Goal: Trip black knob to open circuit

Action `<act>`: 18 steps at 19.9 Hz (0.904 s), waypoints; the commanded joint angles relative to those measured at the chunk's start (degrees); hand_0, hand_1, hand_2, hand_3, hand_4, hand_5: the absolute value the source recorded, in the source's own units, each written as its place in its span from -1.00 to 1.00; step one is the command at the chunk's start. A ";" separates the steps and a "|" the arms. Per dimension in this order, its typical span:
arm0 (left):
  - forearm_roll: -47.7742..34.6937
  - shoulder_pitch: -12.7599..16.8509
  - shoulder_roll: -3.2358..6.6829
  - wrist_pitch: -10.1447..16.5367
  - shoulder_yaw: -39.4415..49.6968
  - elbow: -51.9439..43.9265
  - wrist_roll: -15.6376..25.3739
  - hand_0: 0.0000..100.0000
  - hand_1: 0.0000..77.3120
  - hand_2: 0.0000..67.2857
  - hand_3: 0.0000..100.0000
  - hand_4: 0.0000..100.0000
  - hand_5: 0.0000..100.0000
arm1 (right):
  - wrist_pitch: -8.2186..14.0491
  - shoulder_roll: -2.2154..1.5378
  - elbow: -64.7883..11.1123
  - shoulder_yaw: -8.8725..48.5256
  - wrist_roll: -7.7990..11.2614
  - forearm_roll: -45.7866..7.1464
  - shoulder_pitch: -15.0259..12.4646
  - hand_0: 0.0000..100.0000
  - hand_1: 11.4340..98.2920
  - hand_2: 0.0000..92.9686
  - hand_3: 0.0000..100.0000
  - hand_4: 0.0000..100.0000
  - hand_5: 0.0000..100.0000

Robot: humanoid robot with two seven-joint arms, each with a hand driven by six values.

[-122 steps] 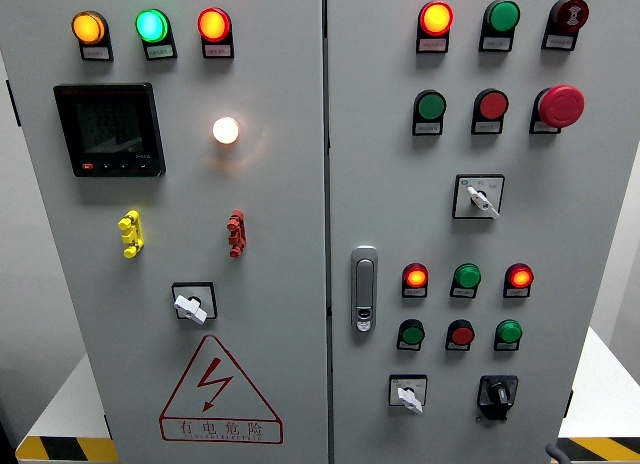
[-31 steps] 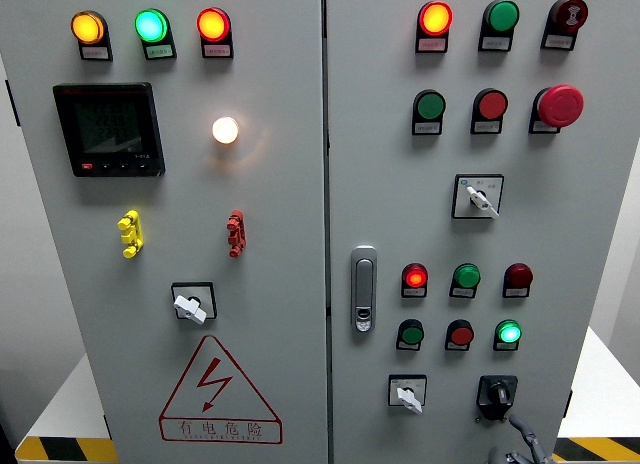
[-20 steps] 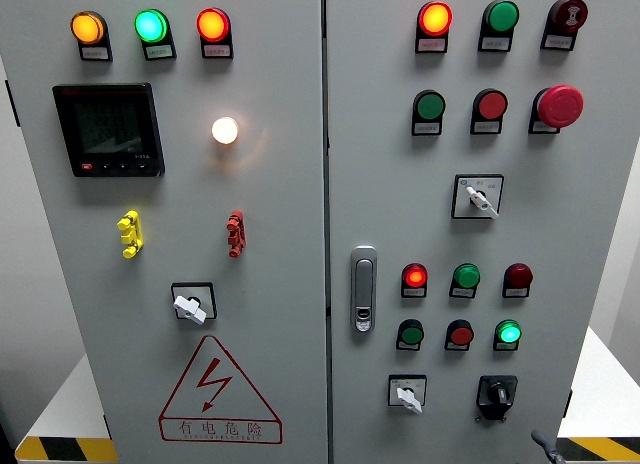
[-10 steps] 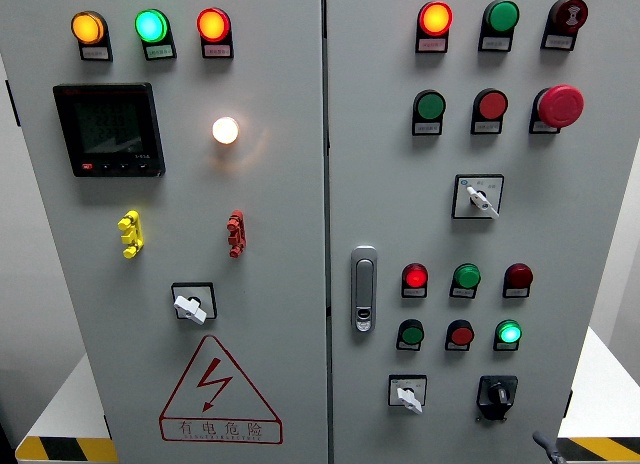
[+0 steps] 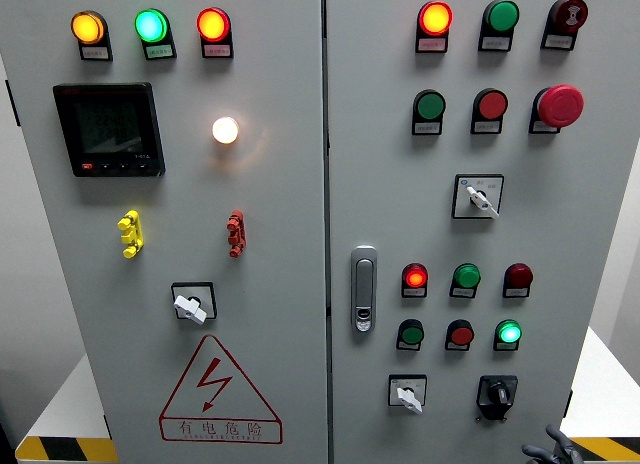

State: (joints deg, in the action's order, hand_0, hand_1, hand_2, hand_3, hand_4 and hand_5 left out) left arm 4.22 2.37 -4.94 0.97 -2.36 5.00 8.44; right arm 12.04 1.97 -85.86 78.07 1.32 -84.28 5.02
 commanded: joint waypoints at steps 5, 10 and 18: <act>0.00 0.00 0.02 0.00 -0.01 0.01 0.00 -1.00 -0.90 -0.62 -0.58 -0.87 -0.96 | 0.00 -0.57 -2.81 0.50 0.08 0.00 -2.72 0.50 -0.11 -0.81 -0.42 -0.54 -0.21; 0.00 0.00 0.02 0.00 0.08 -0.08 0.00 -1.00 -0.90 -0.62 -0.58 -0.87 -0.97 | 0.00 -1.53 -6.60 0.50 0.08 -0.44 -7.12 0.51 -0.12 -0.81 -0.40 -0.50 -0.15; 0.00 -0.09 -0.07 0.00 -0.01 0.01 0.00 -1.00 -0.90 -0.62 -0.57 -0.87 -0.97 | 0.00 -1.18 -10.91 0.15 0.08 -3.78 -12.57 0.54 -0.15 -0.79 -0.40 -0.47 -0.12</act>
State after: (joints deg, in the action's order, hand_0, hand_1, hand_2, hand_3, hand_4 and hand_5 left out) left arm 4.22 2.33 -5.00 0.97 -2.34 4.98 8.44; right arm 11.98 0.76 -96.68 78.23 1.40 -87.44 -7.15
